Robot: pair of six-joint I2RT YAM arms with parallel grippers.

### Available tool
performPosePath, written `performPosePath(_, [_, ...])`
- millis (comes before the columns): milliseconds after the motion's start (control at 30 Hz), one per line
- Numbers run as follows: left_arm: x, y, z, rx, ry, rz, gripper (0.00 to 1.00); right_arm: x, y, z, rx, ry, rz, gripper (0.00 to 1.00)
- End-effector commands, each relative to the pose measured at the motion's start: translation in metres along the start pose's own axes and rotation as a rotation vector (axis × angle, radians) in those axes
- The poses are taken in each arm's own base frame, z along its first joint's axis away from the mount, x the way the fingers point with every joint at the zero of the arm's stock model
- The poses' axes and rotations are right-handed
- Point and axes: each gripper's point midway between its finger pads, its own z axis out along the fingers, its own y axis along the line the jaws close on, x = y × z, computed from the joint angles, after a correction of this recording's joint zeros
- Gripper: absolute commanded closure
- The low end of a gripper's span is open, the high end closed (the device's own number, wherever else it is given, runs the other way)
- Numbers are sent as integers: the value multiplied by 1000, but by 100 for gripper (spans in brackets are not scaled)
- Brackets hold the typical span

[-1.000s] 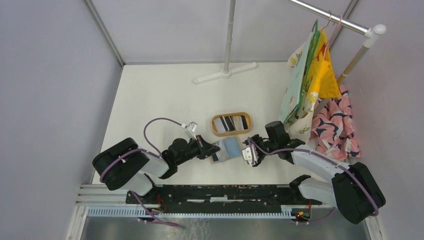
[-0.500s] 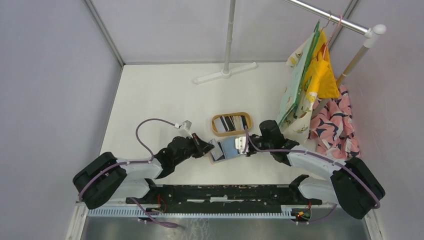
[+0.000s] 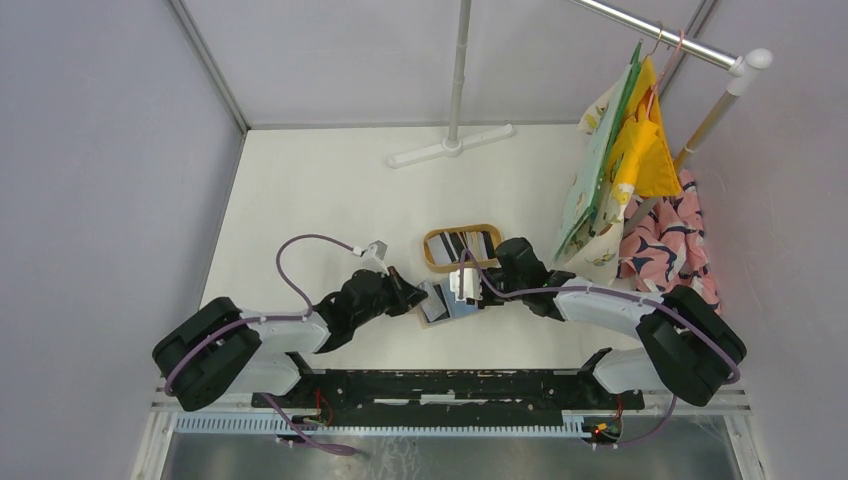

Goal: Put the credit cards into the card holder
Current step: Insert the credit card into the card holder.

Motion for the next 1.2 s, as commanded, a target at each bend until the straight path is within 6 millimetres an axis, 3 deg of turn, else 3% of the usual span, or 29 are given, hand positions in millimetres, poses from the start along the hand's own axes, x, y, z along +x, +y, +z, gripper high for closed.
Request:
performPosePath(0, [-16,-27,5,89,-44,-10,98,5,-3,-7,-50,82,-89,72])
performPosePath(333, [-11,-20,9,85,-30,-77,98,8,12,-9,-151,96,-122,73])
performPosePath(733, [0,-14,19,115,-5,-173,98,12,16,-8,-172,110,-121,73])
performPosePath(1000, [6,-15,22,156,20,-218,98,-1,18,-12,-194,63,-131,71])
performPosePath(1167, [5,-19,17,198,22,-214,98,-9,7,-19,-161,60,-139,69])
